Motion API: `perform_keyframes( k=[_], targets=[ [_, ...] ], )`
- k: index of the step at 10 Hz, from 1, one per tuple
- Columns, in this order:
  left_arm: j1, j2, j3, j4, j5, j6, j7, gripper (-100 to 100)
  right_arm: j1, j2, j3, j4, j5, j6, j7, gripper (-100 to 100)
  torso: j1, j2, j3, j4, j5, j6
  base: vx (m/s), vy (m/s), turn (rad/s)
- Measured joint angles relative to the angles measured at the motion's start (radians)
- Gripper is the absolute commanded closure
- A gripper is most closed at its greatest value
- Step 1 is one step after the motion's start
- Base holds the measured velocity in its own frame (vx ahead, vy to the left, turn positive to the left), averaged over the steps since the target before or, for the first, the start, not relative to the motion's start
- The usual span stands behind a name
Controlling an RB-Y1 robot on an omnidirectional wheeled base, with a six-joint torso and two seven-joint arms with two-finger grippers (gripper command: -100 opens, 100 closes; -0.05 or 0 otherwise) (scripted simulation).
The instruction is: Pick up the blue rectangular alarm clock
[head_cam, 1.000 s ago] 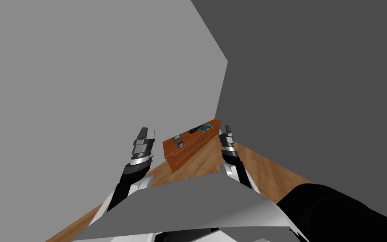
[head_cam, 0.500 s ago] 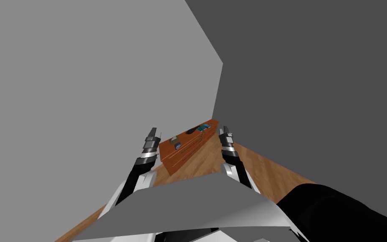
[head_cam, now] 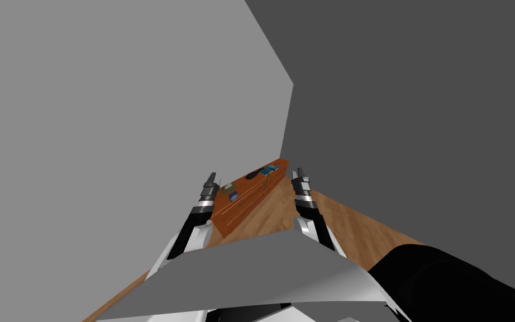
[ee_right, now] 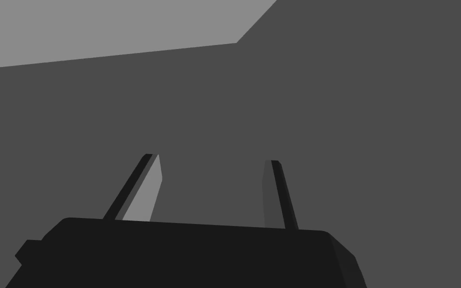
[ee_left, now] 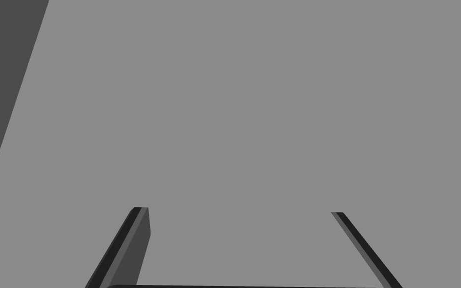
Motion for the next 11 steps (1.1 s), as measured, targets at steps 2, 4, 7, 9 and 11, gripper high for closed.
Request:
perform_keyframes(
  k=[2,4,7,9,11],
  targets=[
    [-0.032,0.008,-0.001,0.048,0.019,0.033,0.015,-100,0.000,0.000,0.000,0.000,0.000,0.000,0.000,0,0.000,0.000,0.000,0.000,0.000,0.000,0.037,-0.017,-0.055],
    [-0.070,0.012,-0.003,0.098,0.037,0.077,0.026,-100,0.000,0.000,0.000,0.000,0.000,0.000,0.000,0,0.000,0.000,0.000,0.000,0.000,0.000,0.042,-0.017,-0.053],
    [-0.120,0.030,-0.004,0.164,0.074,0.159,0.052,-100,0.000,0.000,0.000,0.000,0.000,0.000,0.000,0,0.000,-0.001,0.000,0.000,0.000,0.000,0.042,-0.014,-0.042],
    [-0.156,0.036,-0.006,0.227,0.096,0.191,0.067,-100,0.000,0.000,0.000,0.000,0.000,0.000,0.000,0,0.000,-0.001,0.000,0.000,0.000,0.000,0.039,-0.011,-0.046],
    [-0.181,0.049,-0.006,0.262,0.120,0.249,0.084,-100,0.000,0.000,0.000,0.000,0.000,0.000,0.000,0,0.000,0.000,0.000,0.000,0.000,0.000,0.041,-0.009,-0.043]
  ],
)
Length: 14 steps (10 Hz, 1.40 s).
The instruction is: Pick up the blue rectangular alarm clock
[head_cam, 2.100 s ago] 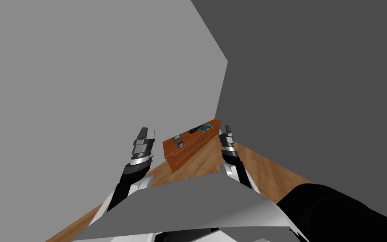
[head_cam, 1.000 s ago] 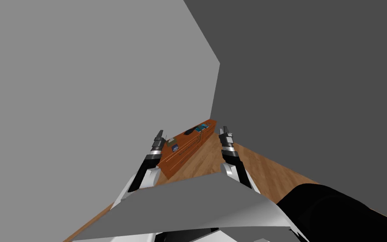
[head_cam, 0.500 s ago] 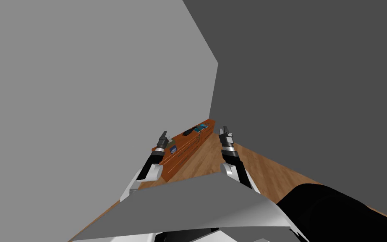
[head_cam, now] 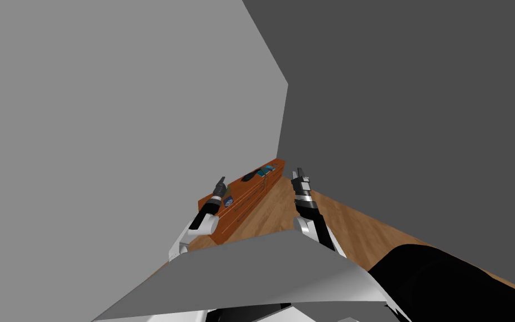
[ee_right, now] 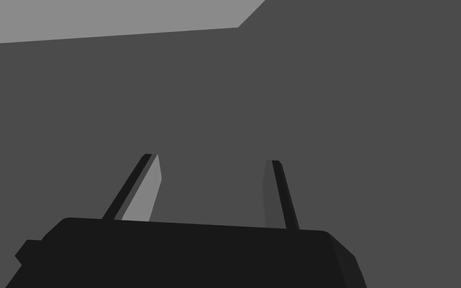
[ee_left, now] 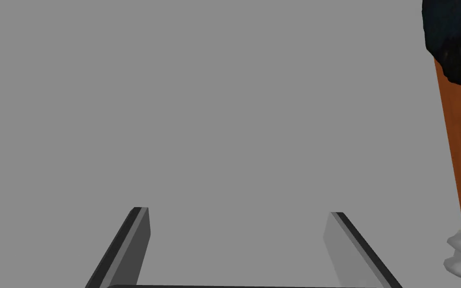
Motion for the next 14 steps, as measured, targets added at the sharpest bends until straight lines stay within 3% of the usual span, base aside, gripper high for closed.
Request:
perform_keyframes(
  k=[4,7,11,14],
  targets=[
    [-0.041,0.011,-0.003,0.080,0.033,0.083,0.024,-100,0.000,0.000,0.000,0.000,0.000,0.000,0.000,0,0.000,0.002,0.001,0.000,0.000,0.000,0.029,-0.010,-0.029],
    [-0.116,0.024,0.001,0.190,0.072,0.147,0.049,-100,0.000,0.000,0.000,0.000,0.000,0.000,0.000,0,0.000,0.000,0.000,0.000,0.000,0.000,0.034,-0.005,-0.033],
    [-0.153,0.043,0.002,0.272,0.112,0.235,0.078,-100,0.000,0.000,0.000,0.000,0.000,0.000,0.000,0,0.000,0.002,0.001,0.000,0.000,0.000,0.029,-0.004,-0.021],
    [-0.205,0.052,0.007,0.347,0.147,0.314,0.101,-100,0.000,0.000,0.000,0.000,0.000,0.000,0.000,0,0.000,0.001,0.000,0.000,0.000,0.000,0.034,-0.002,-0.024]
  ],
)
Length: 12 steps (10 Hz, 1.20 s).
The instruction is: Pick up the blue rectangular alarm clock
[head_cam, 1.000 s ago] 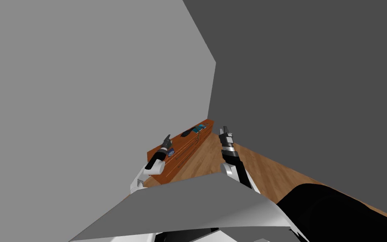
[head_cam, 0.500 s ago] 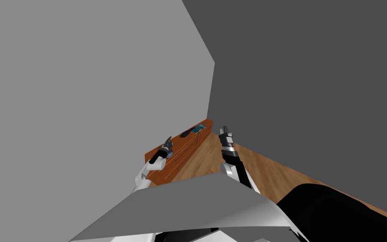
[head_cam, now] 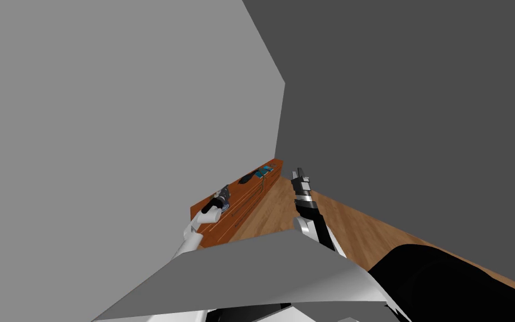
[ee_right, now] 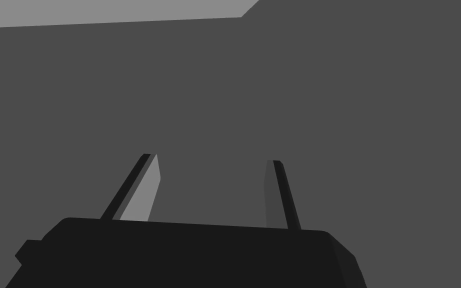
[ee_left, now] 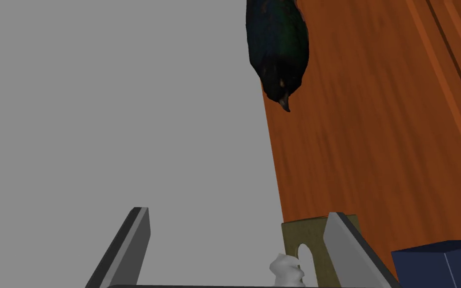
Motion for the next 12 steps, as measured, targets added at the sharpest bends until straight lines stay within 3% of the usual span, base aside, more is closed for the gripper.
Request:
perform_keyframes(
  k=[5,6,12],
  targets=[
    [-0.094,0.031,0.004,0.173,0.074,0.114,0.043,-100,0.000,0.000,0.000,0.000,0.000,0.000,0.000,0,0.000,0.000,0.000,0.000,0.000,0.000,0.032,-0.002,-0.015],
    [-0.088,0.030,0.007,0.166,0.073,0.136,0.047,-100,0.000,0.000,0.000,0.000,0.000,0.000,0.000,0,0.000,0.001,0.001,0.000,0.000,0.000,0.028,-0.001,-0.014],
    [-0.186,0.046,0.021,0.342,0.146,0.274,0.093,-100,0.000,0.000,0.000,0.000,0.000,0.000,0.000,0,0.000,0.001,0.000,0.000,0.000,0.000,0.030,0.001,-0.008]
  ],
)
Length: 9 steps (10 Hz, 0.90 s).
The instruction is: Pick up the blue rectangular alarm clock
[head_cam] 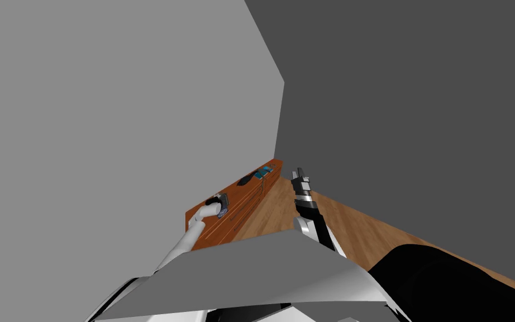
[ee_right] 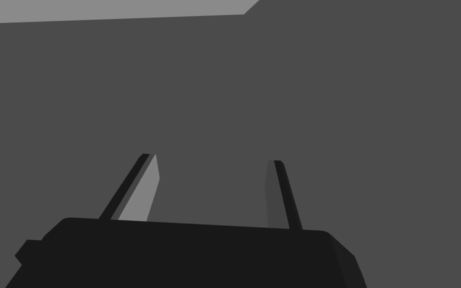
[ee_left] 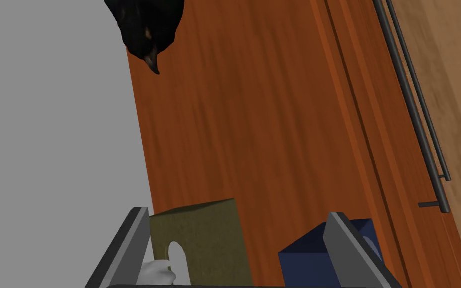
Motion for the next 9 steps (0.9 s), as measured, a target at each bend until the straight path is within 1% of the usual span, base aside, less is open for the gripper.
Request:
perform_keyframes(
  k=[1,2,3,4,5,6,7,8,9],
  targets=[
    [-0.017,0.005,0.005,0.025,0.016,0.030,0.010,-100,0.000,0.000,0.000,0.000,0.000,0.000,0.000,0,0.000,0.000,0.000,0.000,0.000,0.000,0.028,0.000,-0.001],
    [-0.018,0.002,0.008,0.032,0.013,0.059,0.022,-100,0.000,0.000,0.000,0.000,0.000,0.000,0.000,0,0.000,0.000,0.000,0.000,0.000,0.000,0.030,0.002,0.005],
    [-0.041,0.005,0.011,0.059,0.029,0.088,0.032,-100,0.000,0.000,0.000,0.000,0.000,0.000,0.000,0,0.000,0.000,0.000,0.000,0.000,0.000,0.026,0.004,-0.002],
    [-0.055,0.012,0.013,0.096,0.050,0.101,0.030,-100,0.000,0.000,0.000,0.000,0.000,0.000,0.000,0,0.000,0.000,0.000,0.000,0.000,0.000,0.030,0.007,0.012],
    [-0.074,0.014,0.017,0.126,0.062,0.125,0.039,-100,0.000,0.000,0.000,0.000,0.000,0.000,0.000,0,0.000,0.000,0.000,0.000,0.000,0.000,0.026,0.007,0.003],
    [-0.087,0.013,0.020,0.148,0.062,0.150,0.052,-100,0.000,0.000,0.000,0.000,0.000,0.000,0.000,0,0.000,0.000,0.000,0.000,0.000,0.000,0.031,0.010,0.014],
    [-0.108,0.015,0.024,0.184,0.077,0.172,0.060,-100,0.000,0.000,0.000,0.000,0.000,0.000,0.000,0,0.000,0.000,0.000,0.000,0.000,0.000,0.025,0.008,0.005],
    [-0.109,0.016,0.026,0.192,0.079,0.194,0.071,-100,0.000,0.000,0.000,0.000,0.000,0.000,0.000,0,0.000,0.000,0.000,0.000,0.000,0.000,0.009,0.004,0.000],
    [-0.113,0.017,0.027,0.207,0.083,0.199,0.073,-100,0.000,0.000,0.000,0.000,0.000,0.000,0.000,0,0.000,0.001,0.001,0.000,0.000,0.000,0.016,0.008,0.015]
  ],
)
